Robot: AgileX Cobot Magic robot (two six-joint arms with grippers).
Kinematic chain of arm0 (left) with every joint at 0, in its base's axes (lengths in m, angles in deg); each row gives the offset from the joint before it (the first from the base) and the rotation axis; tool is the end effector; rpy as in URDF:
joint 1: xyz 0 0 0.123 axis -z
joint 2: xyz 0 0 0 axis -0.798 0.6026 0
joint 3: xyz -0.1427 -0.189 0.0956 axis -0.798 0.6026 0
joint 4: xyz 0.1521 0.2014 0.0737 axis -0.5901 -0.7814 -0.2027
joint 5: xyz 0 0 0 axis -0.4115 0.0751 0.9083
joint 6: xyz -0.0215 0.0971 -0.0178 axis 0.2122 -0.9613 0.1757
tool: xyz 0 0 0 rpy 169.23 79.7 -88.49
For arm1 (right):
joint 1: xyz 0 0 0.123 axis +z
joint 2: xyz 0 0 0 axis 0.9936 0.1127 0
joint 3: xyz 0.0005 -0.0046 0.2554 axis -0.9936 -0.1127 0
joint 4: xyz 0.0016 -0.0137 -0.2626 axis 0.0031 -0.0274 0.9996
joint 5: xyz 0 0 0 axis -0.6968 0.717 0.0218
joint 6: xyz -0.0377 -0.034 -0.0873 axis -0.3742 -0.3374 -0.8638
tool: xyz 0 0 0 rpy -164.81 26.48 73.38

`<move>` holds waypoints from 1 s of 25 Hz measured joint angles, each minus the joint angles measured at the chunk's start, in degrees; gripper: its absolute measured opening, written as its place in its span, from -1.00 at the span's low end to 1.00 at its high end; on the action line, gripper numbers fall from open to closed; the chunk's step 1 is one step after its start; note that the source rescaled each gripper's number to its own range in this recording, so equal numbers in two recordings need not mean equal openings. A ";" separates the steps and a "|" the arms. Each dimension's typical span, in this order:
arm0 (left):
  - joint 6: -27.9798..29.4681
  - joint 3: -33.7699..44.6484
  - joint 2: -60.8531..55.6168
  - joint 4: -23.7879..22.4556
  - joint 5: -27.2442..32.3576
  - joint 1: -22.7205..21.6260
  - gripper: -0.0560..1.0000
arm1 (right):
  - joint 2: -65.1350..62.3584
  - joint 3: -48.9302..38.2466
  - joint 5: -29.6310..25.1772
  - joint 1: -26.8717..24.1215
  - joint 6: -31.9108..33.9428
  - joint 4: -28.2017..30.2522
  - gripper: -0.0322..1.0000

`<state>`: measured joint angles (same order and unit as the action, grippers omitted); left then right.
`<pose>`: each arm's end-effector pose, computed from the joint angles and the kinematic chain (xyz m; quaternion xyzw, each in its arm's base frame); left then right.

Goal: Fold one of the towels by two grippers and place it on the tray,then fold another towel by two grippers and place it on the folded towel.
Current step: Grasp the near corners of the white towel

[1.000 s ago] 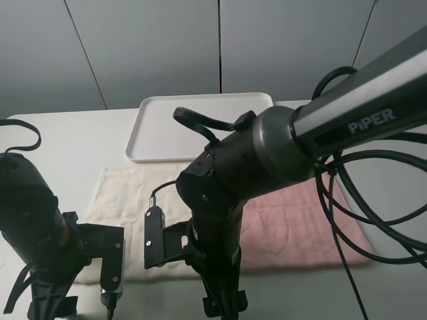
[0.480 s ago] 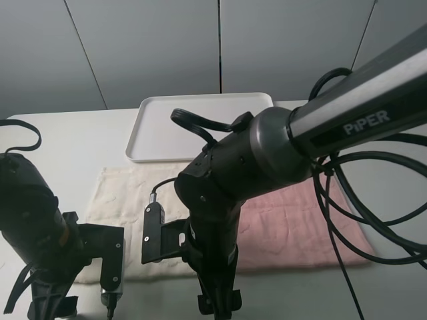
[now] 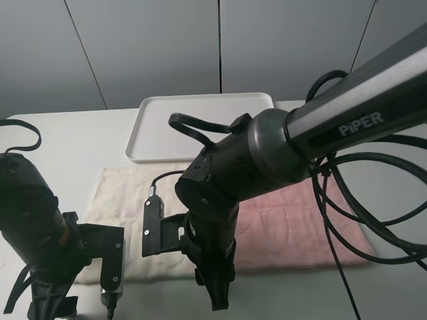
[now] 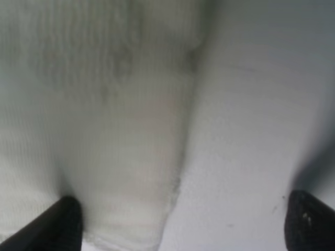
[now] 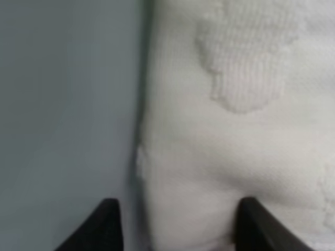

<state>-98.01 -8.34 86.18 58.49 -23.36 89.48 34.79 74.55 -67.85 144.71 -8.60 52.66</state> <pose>0.1607 -0.1086 0.0344 -0.6259 -0.7769 -0.0400 0.0560 0.1597 0.2895 0.0361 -0.7392 0.6734 0.0013 0.0134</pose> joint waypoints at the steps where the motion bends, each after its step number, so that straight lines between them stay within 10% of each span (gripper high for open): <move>1: 0.00 0.00 0.00 0.00 0.00 0.00 1.00 | 0.00 0.00 0.22 0.00 0.00 0.34 -0.27; 5: 0.00 0.00 0.00 0.00 0.00 0.00 1.00 | 0.00 0.04 0.65 0.00 0.18 0.57 -0.88; 19: 0.45 0.00 0.00 0.10 -0.74 0.00 0.96 | 0.00 0.13 0.21 0.00 1.75 0.57 -0.91; 25: 0.68 -0.79 1.67 -2.85 -1.55 0.00 0.24 | 0.00 0.13 -0.16 0.00 2.13 0.35 -0.91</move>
<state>-97.33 -9.14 87.85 55.64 -24.91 89.48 34.79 74.68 -68.01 144.71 -6.47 53.02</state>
